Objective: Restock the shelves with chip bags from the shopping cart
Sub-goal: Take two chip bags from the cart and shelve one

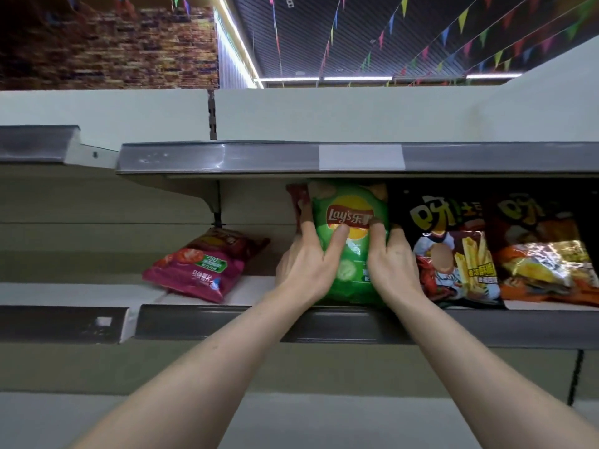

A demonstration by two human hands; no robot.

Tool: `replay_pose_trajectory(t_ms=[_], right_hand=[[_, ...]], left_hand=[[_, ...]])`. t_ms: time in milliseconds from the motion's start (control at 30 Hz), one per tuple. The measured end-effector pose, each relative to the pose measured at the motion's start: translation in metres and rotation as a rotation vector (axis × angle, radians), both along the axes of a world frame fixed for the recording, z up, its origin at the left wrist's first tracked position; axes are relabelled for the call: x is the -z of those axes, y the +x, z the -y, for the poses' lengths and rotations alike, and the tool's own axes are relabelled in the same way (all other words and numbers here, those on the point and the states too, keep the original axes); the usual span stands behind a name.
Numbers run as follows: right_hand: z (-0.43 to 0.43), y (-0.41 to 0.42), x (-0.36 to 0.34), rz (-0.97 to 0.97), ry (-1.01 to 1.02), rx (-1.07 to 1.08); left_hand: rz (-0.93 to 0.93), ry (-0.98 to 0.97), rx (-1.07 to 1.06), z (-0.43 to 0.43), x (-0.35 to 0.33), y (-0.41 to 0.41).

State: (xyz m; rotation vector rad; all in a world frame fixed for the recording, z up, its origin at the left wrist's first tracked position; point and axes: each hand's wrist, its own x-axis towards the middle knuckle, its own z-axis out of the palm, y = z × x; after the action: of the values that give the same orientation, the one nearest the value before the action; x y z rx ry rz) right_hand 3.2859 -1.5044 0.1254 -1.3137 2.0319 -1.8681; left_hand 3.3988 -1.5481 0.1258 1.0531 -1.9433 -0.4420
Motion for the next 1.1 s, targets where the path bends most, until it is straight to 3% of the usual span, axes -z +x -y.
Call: replay_pose_trajectory(t_ms=[233,467,600,733,833,900,967,1033,1100], right_hand=[[-0.002,-0.007,0.005,0.018,0.029,-0.099],[0.008,-0.008,0.0,-0.026,0.047,-0.048],[0.009,-0.009,0.002,-0.09,0.04,-0.02],[0.008,-0.006,0.001,-0.222,-0.023,0.0],[0.012,-0.005,-0.01,-0.212,-0.069,0.01],[0.018,-0.005,-0.026,-0.057,-0.039,0.027],[0.028,-0.01,-0.039,0.145,0.004,0.022],[0.036,-0.013,-0.048,0.297,-0.004,-0.049],[0.042,-0.018,-0.053,0.391,-0.04,-0.099]], left_hand=[[0.174,-0.025,-0.08,0.007,0.01,-0.007],[0.353,-0.153,-0.188,0.002,0.012,-0.006],[0.284,-0.104,-0.184,0.005,0.006,-0.002],[0.209,-0.428,-0.216,0.009,-0.01,0.002],[0.205,-0.455,-0.087,0.017,-0.026,-0.008],[0.087,-0.402,-0.058,0.017,-0.028,-0.019],[-0.233,-0.296,-0.07,0.019,-0.026,-0.03],[-0.572,-0.087,-0.088,0.021,-0.032,-0.036],[-0.778,0.166,-0.106,0.035,-0.043,-0.04]])
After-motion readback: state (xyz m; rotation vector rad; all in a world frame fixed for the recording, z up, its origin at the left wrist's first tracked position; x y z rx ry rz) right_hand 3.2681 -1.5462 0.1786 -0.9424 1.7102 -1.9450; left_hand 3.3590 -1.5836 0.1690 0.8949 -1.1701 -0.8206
